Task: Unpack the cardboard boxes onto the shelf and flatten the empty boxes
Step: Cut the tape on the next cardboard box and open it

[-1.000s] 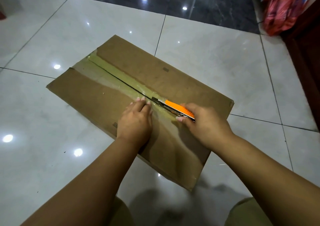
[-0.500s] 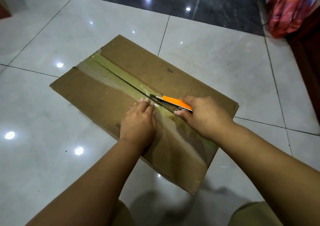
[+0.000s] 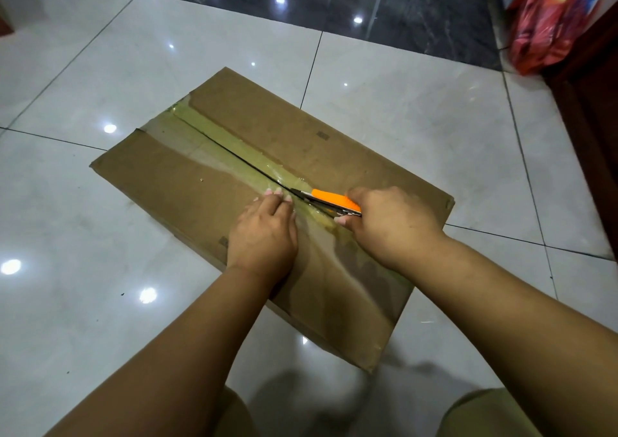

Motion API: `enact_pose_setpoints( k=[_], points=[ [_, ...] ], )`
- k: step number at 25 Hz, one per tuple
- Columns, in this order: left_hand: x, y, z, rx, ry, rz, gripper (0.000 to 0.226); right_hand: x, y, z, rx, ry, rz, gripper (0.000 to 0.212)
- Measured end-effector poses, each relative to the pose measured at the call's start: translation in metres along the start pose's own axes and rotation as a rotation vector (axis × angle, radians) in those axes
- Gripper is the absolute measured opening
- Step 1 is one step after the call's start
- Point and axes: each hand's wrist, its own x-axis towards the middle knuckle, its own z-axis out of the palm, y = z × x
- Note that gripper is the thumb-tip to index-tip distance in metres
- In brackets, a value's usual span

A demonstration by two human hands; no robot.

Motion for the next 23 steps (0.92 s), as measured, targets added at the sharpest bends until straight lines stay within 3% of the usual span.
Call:
enact_pose_setpoints(
  k=[12,18,23],
  points=[
    [-0.002,0.005,-0.006,0.018,-0.085,-0.002,0.052,-0.028,0.022,0.002,-0.005,-0.039,0.06,0.023],
    [-0.003,0.021,-0.015,0.069,-0.083,-0.059,0.029,-0.034,0.027,0.002,-0.016,-0.018,0.043,0.022],
    [-0.004,0.04,-0.021,0.17,-0.174,-0.122,0.027,-0.049,0.039,0.006,-0.015,-0.017,0.068,0.021]
  ],
)
